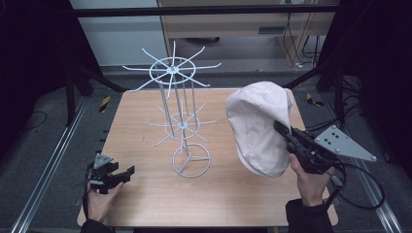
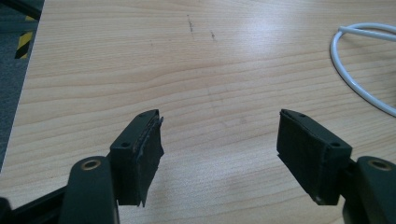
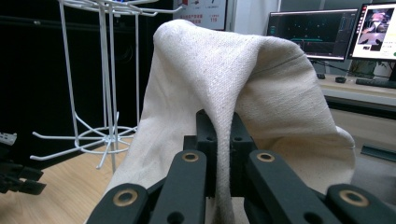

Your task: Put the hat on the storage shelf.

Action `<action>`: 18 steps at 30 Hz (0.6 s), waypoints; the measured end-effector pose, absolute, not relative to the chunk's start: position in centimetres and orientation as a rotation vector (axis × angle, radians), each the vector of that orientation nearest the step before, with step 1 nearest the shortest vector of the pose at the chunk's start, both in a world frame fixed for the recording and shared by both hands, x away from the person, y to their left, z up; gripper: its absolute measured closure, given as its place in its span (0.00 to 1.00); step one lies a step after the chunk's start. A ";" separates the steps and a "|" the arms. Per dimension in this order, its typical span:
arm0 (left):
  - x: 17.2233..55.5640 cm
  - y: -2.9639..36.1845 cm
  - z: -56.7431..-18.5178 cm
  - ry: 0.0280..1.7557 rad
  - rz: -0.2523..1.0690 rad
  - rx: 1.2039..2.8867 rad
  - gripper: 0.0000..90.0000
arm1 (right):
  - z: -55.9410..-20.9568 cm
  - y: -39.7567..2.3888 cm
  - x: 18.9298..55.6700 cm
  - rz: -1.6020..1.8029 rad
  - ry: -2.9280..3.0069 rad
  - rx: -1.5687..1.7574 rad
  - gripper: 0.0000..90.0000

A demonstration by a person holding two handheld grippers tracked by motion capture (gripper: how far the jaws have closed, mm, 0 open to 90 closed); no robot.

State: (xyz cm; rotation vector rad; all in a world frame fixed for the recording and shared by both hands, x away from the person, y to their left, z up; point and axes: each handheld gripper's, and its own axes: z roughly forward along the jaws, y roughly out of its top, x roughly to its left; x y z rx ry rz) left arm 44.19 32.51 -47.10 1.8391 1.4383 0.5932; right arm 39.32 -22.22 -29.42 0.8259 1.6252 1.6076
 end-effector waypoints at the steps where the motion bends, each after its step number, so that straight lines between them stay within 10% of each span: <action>1: 44.2 32.5 -47.1 1.438 0.595 1.839 0.34 | -29.4 -22.2 39.3 1.613 1.621 0.824 0.98; 18: 44.1 32.5 -47.1 1.436 0.598 1.840 0.34 | -27.7 -22.2 39.0 1.693 1.528 0.762 0.98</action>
